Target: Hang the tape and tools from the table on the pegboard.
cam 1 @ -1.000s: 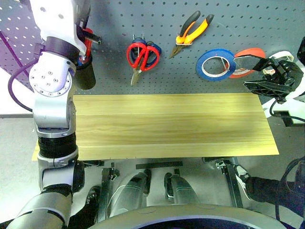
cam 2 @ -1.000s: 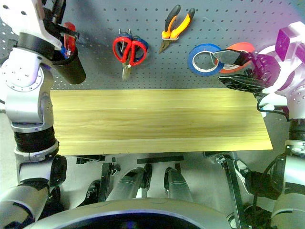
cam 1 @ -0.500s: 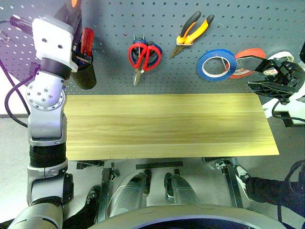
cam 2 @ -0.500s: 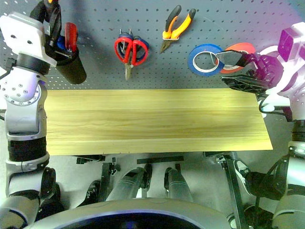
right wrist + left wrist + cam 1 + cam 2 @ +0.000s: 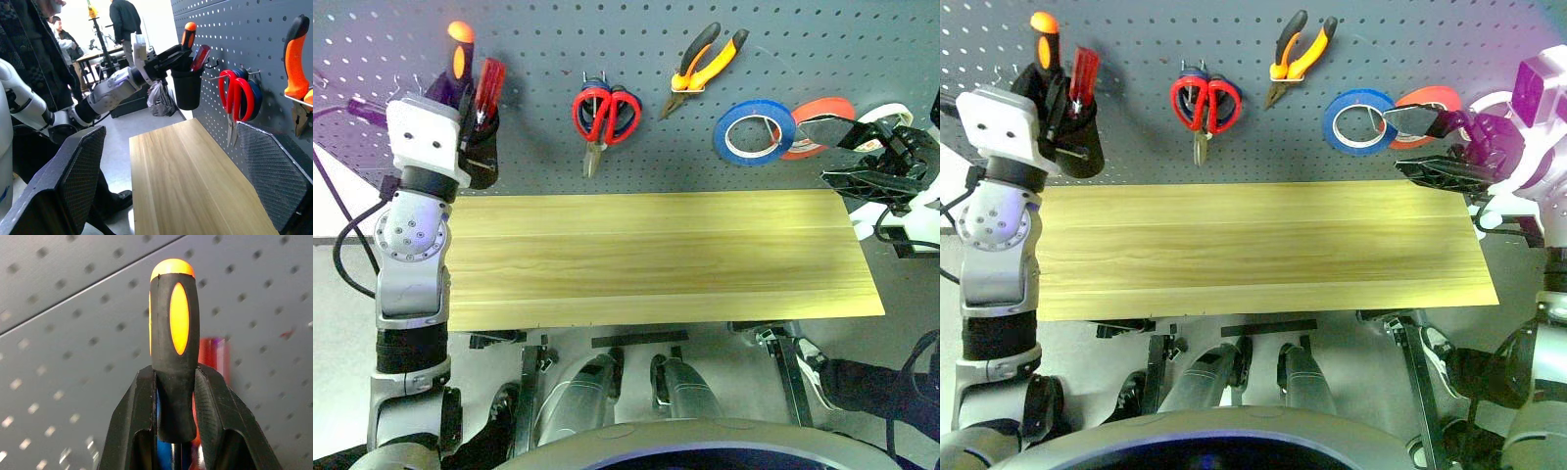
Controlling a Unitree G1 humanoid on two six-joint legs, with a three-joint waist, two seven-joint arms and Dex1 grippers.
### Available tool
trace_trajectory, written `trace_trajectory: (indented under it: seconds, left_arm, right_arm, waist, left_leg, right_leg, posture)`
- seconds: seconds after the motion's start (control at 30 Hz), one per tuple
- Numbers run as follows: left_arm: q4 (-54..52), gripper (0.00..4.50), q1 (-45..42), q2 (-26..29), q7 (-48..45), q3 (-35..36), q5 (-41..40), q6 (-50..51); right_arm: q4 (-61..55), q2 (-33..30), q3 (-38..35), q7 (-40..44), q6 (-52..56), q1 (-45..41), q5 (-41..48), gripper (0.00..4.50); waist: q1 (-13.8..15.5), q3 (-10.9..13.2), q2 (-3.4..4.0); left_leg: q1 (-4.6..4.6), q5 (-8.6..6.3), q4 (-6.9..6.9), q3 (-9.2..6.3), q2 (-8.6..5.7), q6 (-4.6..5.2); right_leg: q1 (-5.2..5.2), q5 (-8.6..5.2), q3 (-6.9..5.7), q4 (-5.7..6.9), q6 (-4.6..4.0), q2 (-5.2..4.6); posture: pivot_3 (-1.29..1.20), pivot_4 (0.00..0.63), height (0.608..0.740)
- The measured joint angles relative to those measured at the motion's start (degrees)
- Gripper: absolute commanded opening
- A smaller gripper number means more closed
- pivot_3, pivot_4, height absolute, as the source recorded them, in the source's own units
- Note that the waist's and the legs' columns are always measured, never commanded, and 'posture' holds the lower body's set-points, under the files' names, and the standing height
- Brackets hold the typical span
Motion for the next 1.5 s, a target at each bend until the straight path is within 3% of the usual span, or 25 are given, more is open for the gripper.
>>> trace_trajectory:
  seconds: [0.27,0.67,0.83,1.1,1.5]
  left_arm:
    - [-4.5,0.70,5.7,-0.1,0.6,2.0,-1.0,1.3]
    - [-2.3,4.48,9.5,-2.7,0.4,4.5,-4.6,0.0]
    - [-2.0,4.48,9.6,-2.8,0.0,4.4,-5.3,0.0]
    - [-4.7,4.48,9.5,-5.3,-2.0,4.4,-13.6,4.6]
    - [-12.6,4.48,1.4,-5.5,0.4,3.7,-16.3,10.1]
  right_arm:
    - [0.1,0.0,0.4,0.0,-0.4,0.0,-0.5,4.50]
    - [0.1,-0.2,1.0,0.0,-0.4,0.1,-0.5,4.50]
    - [0.0,-0.3,1.0,0.0,-0.4,0.2,-0.5,4.50]
    - [0.0,-0.4,1.1,0.0,-0.5,0.2,-0.5,4.50]
    - [0.8,-0.4,2.6,0.0,-1.3,0.0,-0.8,4.50]
  waist:
    - [0.0,-0.1,0.09]
    - [0.1,-0.8,0.80]
    - [0.1,-0.9,0.90]
    - [0.0,-0.9,0.95]
    - [0.2,-0.9,0.94]
  left_leg:
    - [0.06,0.00,-0.01,0.05,0.00,-0.01]
    - [0.21,-0.01,0.06,0.09,0.00,0.00]
    - [0.25,-0.17,0.05,0.10,0.00,0.27]
    - [0.19,-0.05,0.05,0.11,0.00,0.08]
    - [0.07,0.01,0.01,0.12,0.00,-0.01]
  right_leg:
    - [0.00,0.02,-0.04,0.03,-0.03,-0.03]
    - [0.06,0.07,-0.04,0.14,-0.03,-0.08]
    - [-0.04,0.12,-0.04,0.15,-0.05,-0.09]
    - [-0.04,0.12,-0.04,0.15,-0.05,-0.09]
    - [-0.01,0.13,-0.05,0.08,-0.04,-0.08]
  posture:
    - [-0.04,0.292,0.740]
    - [-0.06,0.291,0.740]
    - [-0.06,0.293,0.740]
    - [-0.04,0.295,0.740]
    - [-0.02,0.291,0.740]
